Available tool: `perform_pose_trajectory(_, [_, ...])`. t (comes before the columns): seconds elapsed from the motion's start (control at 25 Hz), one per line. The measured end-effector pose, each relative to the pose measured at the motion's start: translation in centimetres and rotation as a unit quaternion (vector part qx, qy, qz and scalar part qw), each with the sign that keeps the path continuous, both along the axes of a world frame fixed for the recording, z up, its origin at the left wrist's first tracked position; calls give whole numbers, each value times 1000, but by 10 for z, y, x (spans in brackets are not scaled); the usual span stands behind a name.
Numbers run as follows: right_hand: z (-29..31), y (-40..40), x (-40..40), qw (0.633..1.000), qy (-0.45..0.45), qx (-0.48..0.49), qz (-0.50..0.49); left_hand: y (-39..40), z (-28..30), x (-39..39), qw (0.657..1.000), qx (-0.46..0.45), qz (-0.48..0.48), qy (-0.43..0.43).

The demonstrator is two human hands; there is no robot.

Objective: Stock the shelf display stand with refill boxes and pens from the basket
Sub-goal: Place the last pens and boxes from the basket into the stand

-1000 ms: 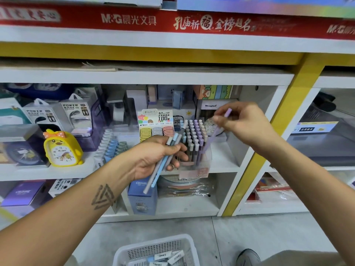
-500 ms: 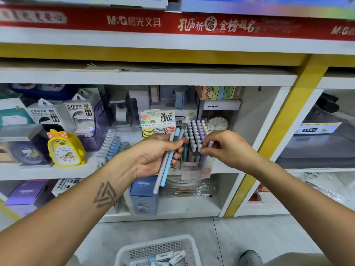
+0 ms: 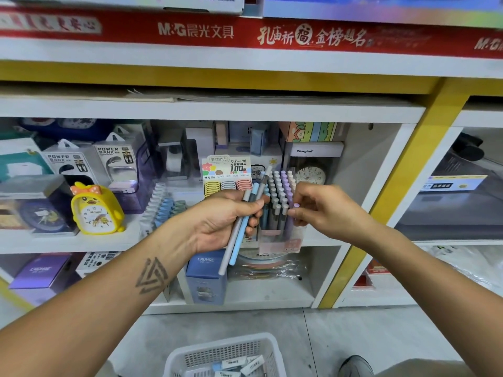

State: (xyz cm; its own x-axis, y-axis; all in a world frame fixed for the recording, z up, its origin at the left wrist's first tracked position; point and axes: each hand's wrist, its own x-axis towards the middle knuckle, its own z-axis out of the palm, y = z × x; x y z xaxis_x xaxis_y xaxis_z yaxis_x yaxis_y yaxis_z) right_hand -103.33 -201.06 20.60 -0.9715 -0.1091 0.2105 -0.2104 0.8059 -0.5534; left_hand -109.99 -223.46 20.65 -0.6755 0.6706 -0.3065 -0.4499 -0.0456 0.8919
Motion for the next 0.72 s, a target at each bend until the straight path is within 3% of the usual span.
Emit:
perform_pose_trajectory(0.08, [-3, -1, -1, 973, 36, 228, -12, 0, 0, 0, 1000, -4, -7, 10])
perform_pose_trajectory(0.16, [0, -8, -1, 940, 66, 333, -35, 0, -1, 1, 1000, -4, -13, 19])
perform_pose_trajectory(0.2, [7, -13, -2, 945, 93, 309, -49, 0, -2, 2, 1000, -4, -18, 23])
perform_pose_trajectory(0.36, [27, -33, -12, 988, 144, 22, -53, -1, -1, 4, 997, -11, -53, 54])
perform_pose_trajectory(0.52, [26, -53, -20, 998, 42, -23, -35, -4, -1, 6, 996, -8, -62, 70])
perform_pose_trajectory(0.6, [26, -52, -22, 990, 25, -135, -37, -8, 2, 5, 997, 11, -51, 56])
perform_pose_trajectory(0.72, [29, -50, -23, 934, -41, -355, -25, -16, 4, -3, 999, 35, 21, 5])
